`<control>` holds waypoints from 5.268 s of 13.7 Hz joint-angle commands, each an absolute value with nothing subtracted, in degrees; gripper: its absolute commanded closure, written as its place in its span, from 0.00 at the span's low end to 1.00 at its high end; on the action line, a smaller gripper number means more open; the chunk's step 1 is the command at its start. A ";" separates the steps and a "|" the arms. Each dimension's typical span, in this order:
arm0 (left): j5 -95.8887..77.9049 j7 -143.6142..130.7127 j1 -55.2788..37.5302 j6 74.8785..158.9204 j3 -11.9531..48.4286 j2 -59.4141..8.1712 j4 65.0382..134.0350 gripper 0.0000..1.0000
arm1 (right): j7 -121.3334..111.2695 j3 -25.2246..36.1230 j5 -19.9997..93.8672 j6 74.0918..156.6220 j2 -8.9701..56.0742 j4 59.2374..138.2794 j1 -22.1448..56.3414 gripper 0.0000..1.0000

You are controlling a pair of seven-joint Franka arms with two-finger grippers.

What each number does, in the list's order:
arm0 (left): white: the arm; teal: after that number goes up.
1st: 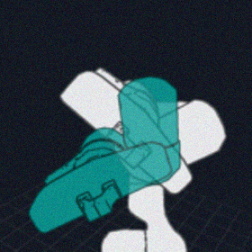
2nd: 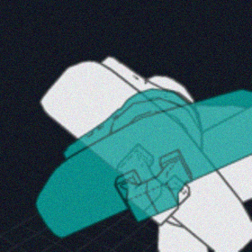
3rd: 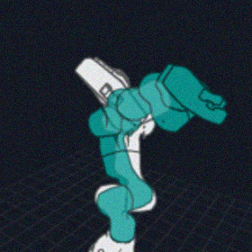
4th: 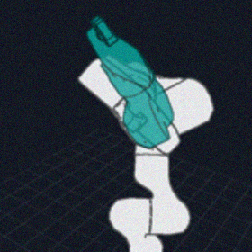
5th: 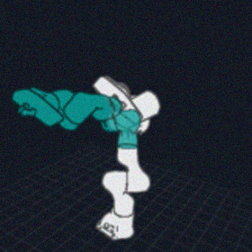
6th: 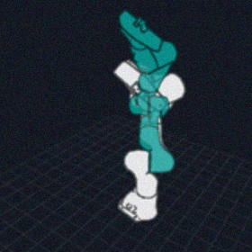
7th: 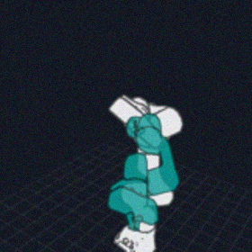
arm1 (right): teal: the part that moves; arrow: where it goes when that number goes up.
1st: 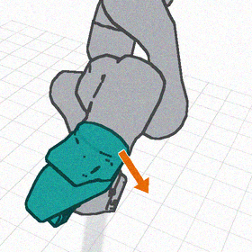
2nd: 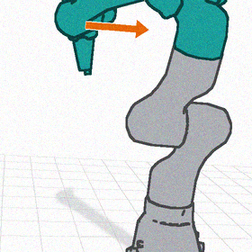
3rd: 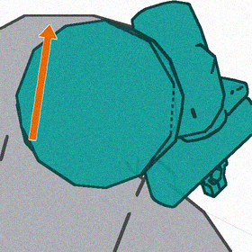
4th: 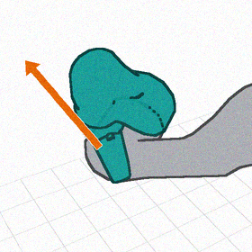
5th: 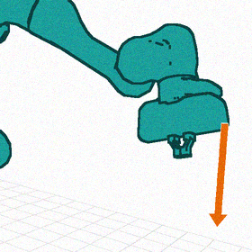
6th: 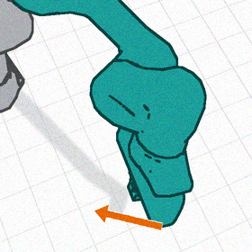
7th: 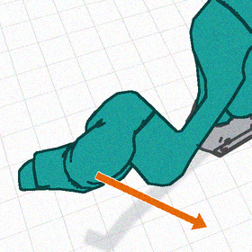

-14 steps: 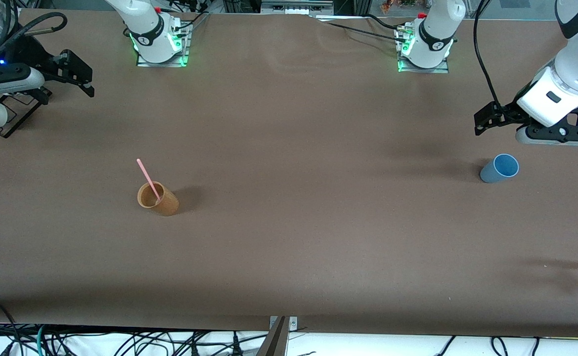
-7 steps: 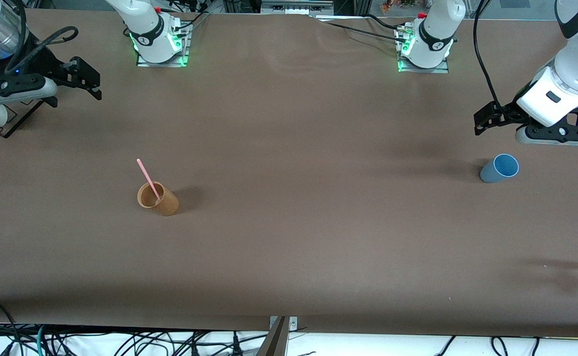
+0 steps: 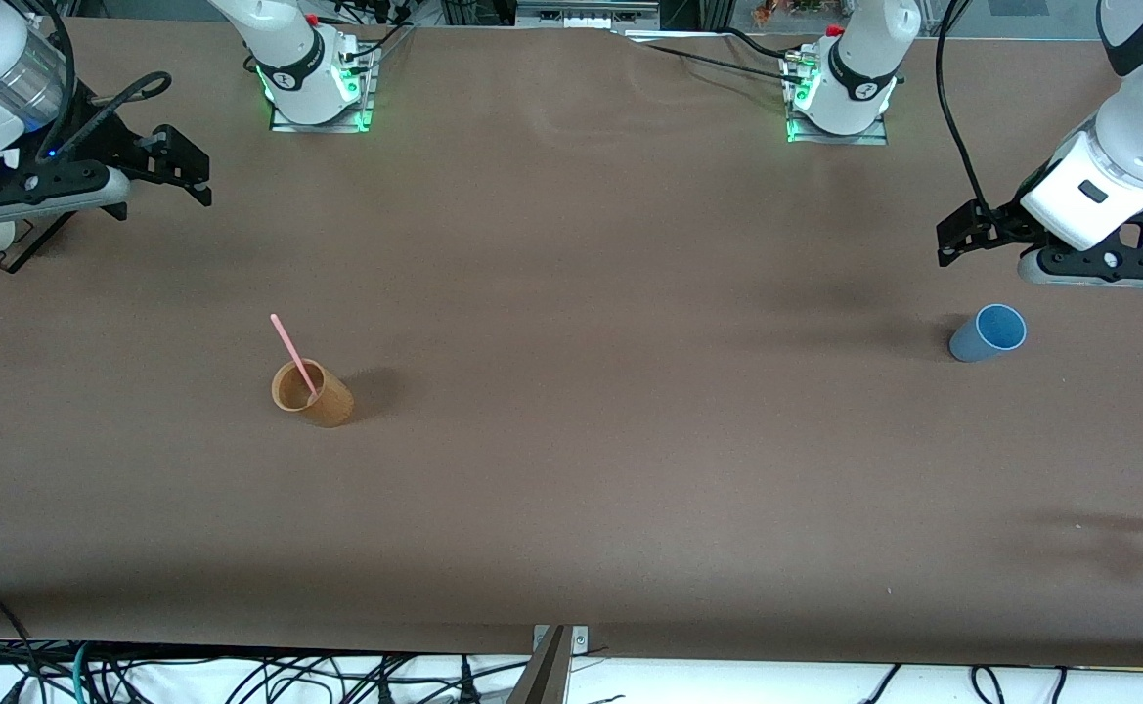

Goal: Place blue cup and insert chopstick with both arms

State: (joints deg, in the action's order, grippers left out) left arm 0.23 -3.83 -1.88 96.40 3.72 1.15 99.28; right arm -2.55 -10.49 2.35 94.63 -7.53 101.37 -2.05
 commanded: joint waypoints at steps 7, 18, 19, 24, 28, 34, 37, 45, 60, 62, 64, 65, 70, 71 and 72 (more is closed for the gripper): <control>1.58 -4.48 -2.46 95.10 3.60 1.41 98.35 0.00 | -4.21 -10.55 1.67 95.45 -10.90 103.27 -1.93 0.00; 1.67 -4.48 -2.37 95.10 3.60 1.32 98.35 0.00 | -5.71 -10.20 1.93 95.54 -12.21 103.45 -1.32 0.00; 1.67 -4.48 -2.37 95.10 3.60 1.32 98.35 0.00 | -5.71 -9.50 1.93 95.62 -12.22 103.45 -0.10 0.00; 1.67 -4.13 -2.37 95.10 3.60 0.53 97.56 0.00 | -5.71 -9.14 1.93 95.71 -11.08 103.27 0.17 0.00; 1.67 -3.96 -2.02 94.92 3.60 0.00 96.86 0.00 | -5.71 -8.97 1.93 95.89 -8.80 102.57 -0.26 0.00; 2.63 7.49 1.04 93.08 3.08 -7.63 94.31 0.00 | -5.71 -8.61 0.97 107.99 7.17 102.74 -0.09 0.00; 2.81 22.35 8.33 99.80 2.72 -12.46 95.44 0.00 | -5.71 -8.61 -1.40 117.48 13.70 105.89 0.17 0.01; 6.94 47.27 20.99 133.12 2.81 -14.76 119.06 0.00 | -4.92 -8.79 -1.50 124.37 17.40 112.24 0.35 0.42; 0.54 45.02 21.71 124.04 6.84 -21.36 109.09 1.00 | -4.04 -10.99 3.23 104.26 11.18 101.69 0.35 1.00; 0.53 37.83 21.71 120.43 11.05 -21.27 106.79 1.00 | -4.04 -11.16 4.04 99.86 7.23 101.25 0.26 1.00; 0.79 29.05 21.71 117.70 16.50 -21.09 105.47 1.00 | -4.04 -11.42 3.61 96.35 2.92 100.81 0.35 1.00; 0.97 24.31 21.62 116.21 19.31 -21.09 104.60 1.00 | -4.04 -11.69 3.43 94.59 1.86 100.11 0.26 1.00; 0.18 -1.96 11.73 114.96 27.69 -21.80 103.89 1.00 | -4.31 -12.30 3.51 89.22 -0.35 95.11 0.26 1.00; 0.09 -7.59 7.77 115.31 27.60 -22.06 103.63 1.00 | -4.13 -12.57 3.69 88.16 -0.70 94.31 0.35 1.00; 0.17 -12.61 4.52 115.57 27.60 -23.54 101.62 1.00 | -4.13 -13.09 3.60 87.28 -0.79 93.44 0.35 1.00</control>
State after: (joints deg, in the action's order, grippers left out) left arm 1.08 -4.54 10.10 116.17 28.16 -21.65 104.85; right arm -4.56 -12.26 2.94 89.91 -0.61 95.84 0.43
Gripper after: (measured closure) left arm 0.952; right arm 0.921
